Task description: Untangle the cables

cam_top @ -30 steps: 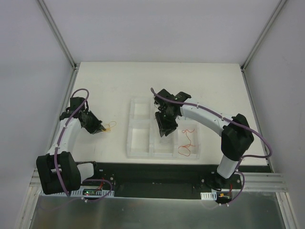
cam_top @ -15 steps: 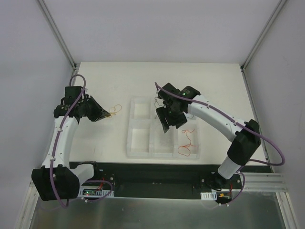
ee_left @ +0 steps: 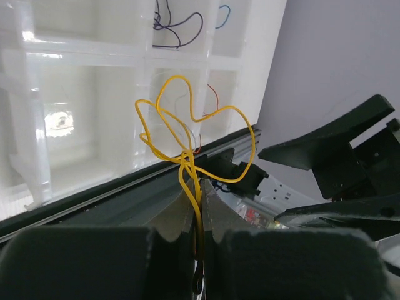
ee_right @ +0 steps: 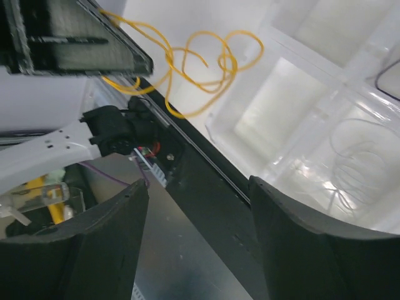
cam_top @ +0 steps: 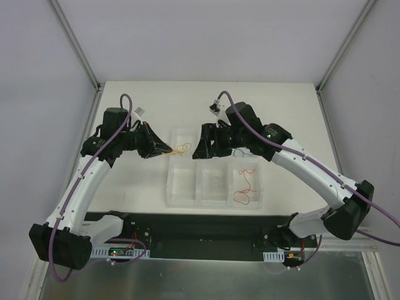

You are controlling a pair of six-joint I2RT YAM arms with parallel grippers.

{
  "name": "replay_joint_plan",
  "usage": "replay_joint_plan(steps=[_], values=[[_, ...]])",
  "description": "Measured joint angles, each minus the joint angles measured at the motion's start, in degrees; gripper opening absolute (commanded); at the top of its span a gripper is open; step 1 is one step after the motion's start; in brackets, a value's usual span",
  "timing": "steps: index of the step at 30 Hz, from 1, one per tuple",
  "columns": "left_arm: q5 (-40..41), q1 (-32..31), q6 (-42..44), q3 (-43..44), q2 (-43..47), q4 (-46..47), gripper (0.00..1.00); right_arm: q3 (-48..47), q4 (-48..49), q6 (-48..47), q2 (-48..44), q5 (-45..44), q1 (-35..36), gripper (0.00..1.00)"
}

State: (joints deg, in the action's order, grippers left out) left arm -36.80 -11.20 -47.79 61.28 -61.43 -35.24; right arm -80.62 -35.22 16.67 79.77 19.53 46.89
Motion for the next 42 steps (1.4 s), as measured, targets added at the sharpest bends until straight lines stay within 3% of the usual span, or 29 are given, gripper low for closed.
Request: replay_joint_plan(steps=[10,14,17,18,22,25,31,36,39,42], values=[[-1.7,-5.95,-5.92,-2.64,2.23,4.13,0.0,2.56,10.99,12.13,2.64,6.78,-2.05,0.58],[-1.68,-7.63,-6.88,-2.82,2.23,4.63,0.0,2.75,12.63,16.33,4.04,8.02,-2.05,0.35],[-1.68,-7.63,-6.97,-2.84,2.32,4.68,0.0,2.99,13.16,18.43,4.87,8.72,-2.03,0.05],[-1.66,-7.63,-7.02,-2.93,2.38,4.81,0.0,3.21,13.29,18.8,5.01,8.87,-2.03,0.0],[-0.7,-7.63,-7.41,-3.91,3.45,5.11,0.0,4.02,11.87,19.1,5.14,7.56,-2.03,0.0],[1.38,-7.63,-8.9,-6.47,5.99,5.46,0.07,4.02,9.33,16.92,4.0,3.74,-2.03,0.0],[4.48,-5.01,-9.18,-11.63,8.31,2.4,0.11,3.74,9.29,12.5,-5.16,-1.81,-2.08,0.0],[3.43,1.01,-6.12,-14.29,4.46,0.17,0.22,-3.06,10.69,10.69,-10.27,-3.08,-1.99,0.0],[4.35,1.9,-3.91,-14.29,3.48,-1.18,0.31,-7.82,10.62,9.62,-10.32,-3.43,-2.36,0.0],[5.05,1.9,-1.86,-14.08,3.58,-1.95,0.34,-10.23,10.19,8.9,-10.19,-3.65,-2.47,0.0]])
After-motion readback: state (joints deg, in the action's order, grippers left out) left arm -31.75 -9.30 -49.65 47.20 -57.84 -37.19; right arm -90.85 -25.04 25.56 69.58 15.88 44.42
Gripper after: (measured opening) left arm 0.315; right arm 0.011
